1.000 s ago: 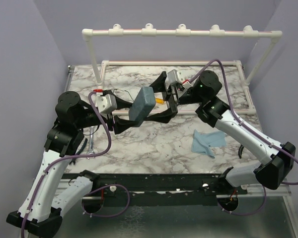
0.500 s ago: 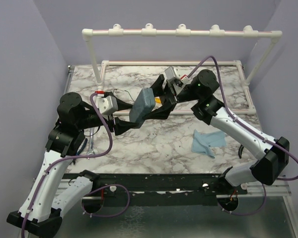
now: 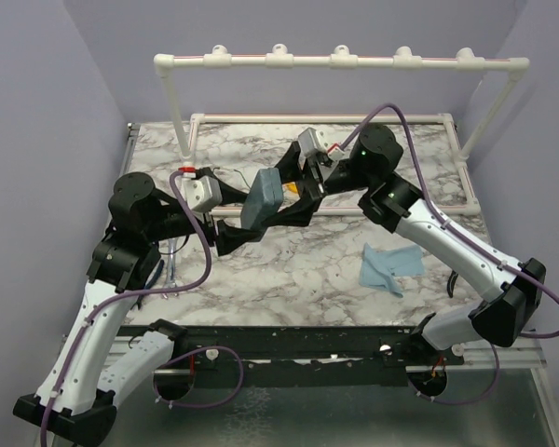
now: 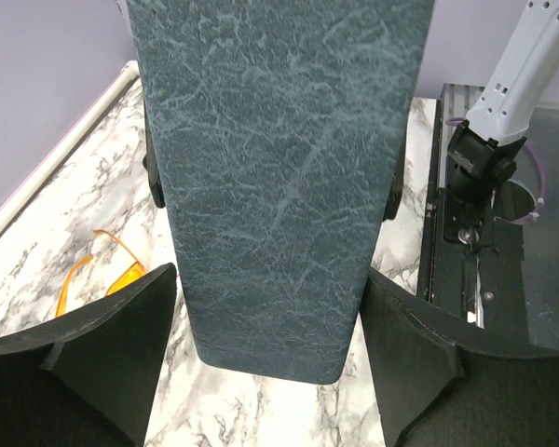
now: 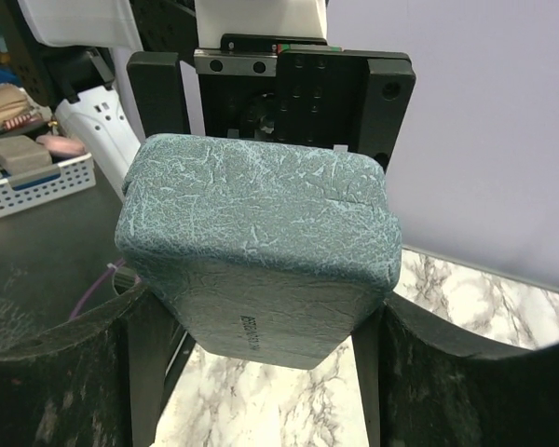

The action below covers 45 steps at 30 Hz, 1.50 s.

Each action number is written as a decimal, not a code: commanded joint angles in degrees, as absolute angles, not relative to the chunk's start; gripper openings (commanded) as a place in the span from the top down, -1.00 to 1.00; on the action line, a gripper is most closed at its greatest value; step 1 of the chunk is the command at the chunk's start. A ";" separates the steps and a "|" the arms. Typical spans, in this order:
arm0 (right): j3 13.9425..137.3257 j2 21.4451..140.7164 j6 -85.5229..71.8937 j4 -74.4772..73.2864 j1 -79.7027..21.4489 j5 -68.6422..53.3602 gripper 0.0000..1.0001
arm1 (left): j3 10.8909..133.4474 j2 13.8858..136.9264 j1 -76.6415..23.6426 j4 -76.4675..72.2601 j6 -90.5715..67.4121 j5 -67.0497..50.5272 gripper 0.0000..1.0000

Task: Organize the sunglasses
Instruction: Open the sunglasses case at the center of the board.

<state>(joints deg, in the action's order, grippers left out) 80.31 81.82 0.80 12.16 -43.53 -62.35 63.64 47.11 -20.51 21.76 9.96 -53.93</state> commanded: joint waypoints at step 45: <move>81.66 82.05 6.33 5.59 -44.34 -45.25 -0.77 | 66.26 46.49 -20.92 19.64 8.28 -57.66 1.00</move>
